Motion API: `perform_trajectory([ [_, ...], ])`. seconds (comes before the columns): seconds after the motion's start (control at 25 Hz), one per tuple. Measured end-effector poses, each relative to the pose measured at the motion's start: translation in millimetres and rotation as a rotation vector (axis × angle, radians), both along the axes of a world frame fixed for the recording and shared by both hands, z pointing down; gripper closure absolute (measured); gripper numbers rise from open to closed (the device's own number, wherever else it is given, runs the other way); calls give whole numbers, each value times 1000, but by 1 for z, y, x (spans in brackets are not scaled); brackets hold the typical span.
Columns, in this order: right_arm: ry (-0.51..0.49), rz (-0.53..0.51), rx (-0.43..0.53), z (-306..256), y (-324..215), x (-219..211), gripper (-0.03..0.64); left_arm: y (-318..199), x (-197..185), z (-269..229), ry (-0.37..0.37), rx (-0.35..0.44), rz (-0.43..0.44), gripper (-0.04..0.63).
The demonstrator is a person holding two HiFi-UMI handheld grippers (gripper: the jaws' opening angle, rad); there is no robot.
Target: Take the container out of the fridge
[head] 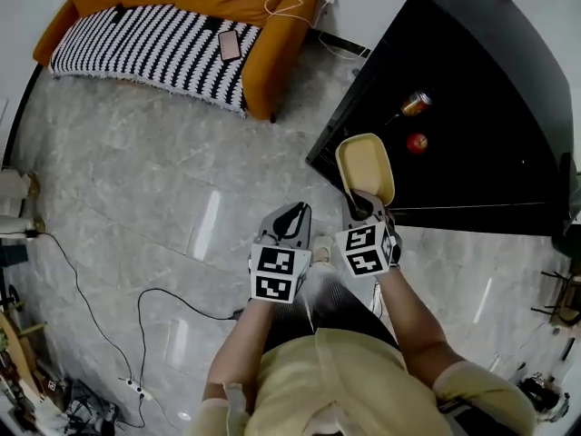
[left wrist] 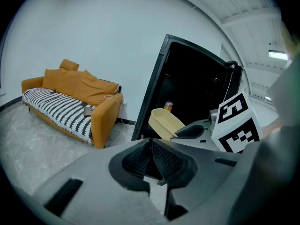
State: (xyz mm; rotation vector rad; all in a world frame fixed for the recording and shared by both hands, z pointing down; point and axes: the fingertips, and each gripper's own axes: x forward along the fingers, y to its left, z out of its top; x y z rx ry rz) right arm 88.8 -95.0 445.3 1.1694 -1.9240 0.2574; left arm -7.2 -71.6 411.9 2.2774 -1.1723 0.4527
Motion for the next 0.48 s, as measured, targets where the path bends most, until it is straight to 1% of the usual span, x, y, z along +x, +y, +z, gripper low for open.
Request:
perform_trajectory([
  [0.32, -26, -46, 4, -38, 13, -1, 571, -1, 2, -38, -9, 55, 22, 555],
  [0.48, -51, -59, 8, -55, 19, -3, 571, 4, 1, -51, -13, 62, 35, 555],
])
